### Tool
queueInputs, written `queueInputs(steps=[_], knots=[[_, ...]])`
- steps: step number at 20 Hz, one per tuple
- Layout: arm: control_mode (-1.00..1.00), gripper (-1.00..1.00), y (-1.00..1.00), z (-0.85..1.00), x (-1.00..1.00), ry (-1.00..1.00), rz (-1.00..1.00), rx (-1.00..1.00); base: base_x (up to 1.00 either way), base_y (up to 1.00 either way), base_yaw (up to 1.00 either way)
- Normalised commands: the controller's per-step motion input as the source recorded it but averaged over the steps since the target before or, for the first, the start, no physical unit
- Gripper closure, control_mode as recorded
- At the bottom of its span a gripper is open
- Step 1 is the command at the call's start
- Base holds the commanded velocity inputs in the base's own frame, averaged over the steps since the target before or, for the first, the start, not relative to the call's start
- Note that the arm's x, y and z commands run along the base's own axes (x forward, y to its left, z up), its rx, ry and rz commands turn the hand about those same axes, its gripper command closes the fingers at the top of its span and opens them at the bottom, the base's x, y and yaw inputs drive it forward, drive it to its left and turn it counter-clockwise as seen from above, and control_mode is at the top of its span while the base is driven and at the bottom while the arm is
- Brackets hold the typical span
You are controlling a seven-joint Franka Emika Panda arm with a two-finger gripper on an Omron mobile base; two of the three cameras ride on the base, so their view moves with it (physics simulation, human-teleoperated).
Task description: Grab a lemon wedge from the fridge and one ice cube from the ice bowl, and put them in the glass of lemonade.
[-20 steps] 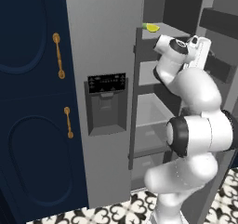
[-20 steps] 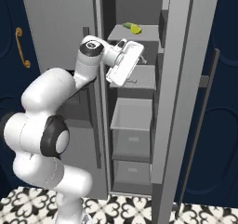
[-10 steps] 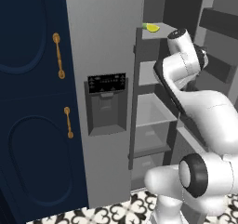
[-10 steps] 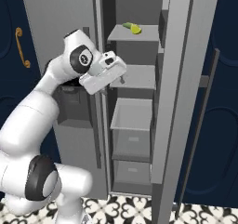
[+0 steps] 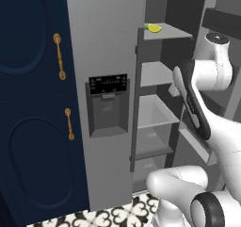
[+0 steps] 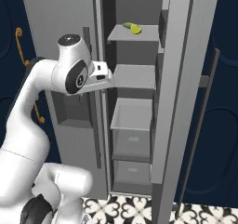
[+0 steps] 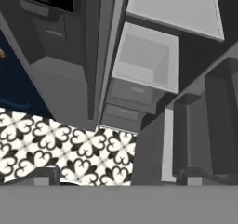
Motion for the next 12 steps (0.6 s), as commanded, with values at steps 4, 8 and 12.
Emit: queueInputs(steps=[4, 8, 12], knots=[[-1.0, -1.0, 0.19, 0.76, -0.97, -0.09, 0.0, 0.13, 0.0, 0.0, 0.0], [-1.0, -1.0, 0.3, 0.01, -0.39, 0.0, -0.02, 0.01, 0.0, 0.0, 0.0], [-1.0, -1.0, 0.47, -0.24, -0.1, 0.18, -0.17, 0.0, 0.0, 0.0, 0.0]])
